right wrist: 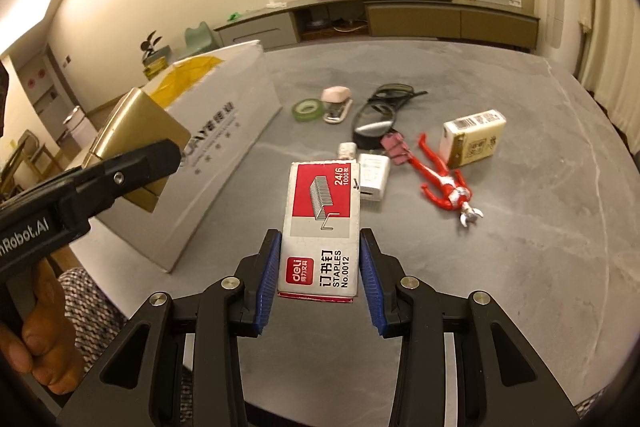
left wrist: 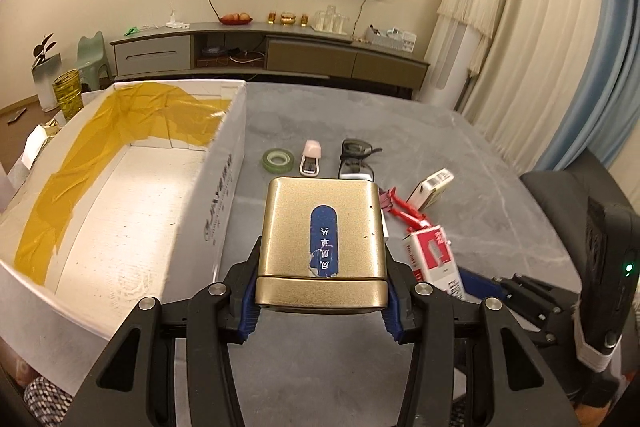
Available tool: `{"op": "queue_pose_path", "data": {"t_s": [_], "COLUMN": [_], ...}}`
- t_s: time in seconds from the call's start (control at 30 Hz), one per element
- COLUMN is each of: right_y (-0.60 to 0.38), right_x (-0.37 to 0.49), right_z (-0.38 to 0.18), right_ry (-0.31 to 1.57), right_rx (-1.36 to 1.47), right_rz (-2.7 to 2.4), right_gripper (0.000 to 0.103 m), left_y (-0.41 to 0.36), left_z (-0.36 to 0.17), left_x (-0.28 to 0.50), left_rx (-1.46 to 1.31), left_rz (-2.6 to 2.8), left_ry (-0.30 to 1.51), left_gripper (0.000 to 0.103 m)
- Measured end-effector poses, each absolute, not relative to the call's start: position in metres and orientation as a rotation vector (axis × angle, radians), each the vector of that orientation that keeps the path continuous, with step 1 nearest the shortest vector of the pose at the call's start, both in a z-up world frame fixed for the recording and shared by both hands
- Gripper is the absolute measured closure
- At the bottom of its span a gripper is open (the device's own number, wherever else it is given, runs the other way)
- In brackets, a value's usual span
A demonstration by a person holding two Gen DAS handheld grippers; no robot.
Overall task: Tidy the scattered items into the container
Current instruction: 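Carry the gold tin and staples box over the white box with both tools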
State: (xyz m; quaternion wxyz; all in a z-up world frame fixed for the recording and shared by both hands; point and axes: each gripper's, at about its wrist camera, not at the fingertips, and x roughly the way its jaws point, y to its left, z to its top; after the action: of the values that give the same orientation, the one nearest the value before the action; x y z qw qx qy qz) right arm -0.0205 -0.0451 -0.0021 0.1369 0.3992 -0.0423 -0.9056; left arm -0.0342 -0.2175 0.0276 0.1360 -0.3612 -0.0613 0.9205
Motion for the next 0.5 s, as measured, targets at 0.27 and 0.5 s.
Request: {"op": "queue_pose_path", "data": {"t_s": [0.27,0.5], "right_y": [-0.062,-0.082], "right_x": [-0.007,-0.003], "right_z": [0.017,0.033], "right_ry": [-0.099,-0.049], "right_rx": [1.117,1.079], "right_rz": [-2.613,-2.6], "right_gripper": [0.063,0.063], "left_y": [-0.242,-0.271], "left_z": [0.046,0.056], "left_x": [-0.022,-0.018], "left_rx": [-0.984,-0.94], "left_rz": [2.679,2.72], "left_ry": [-0.257,-0.313], "left_gripper": [0.053,0.053]}}
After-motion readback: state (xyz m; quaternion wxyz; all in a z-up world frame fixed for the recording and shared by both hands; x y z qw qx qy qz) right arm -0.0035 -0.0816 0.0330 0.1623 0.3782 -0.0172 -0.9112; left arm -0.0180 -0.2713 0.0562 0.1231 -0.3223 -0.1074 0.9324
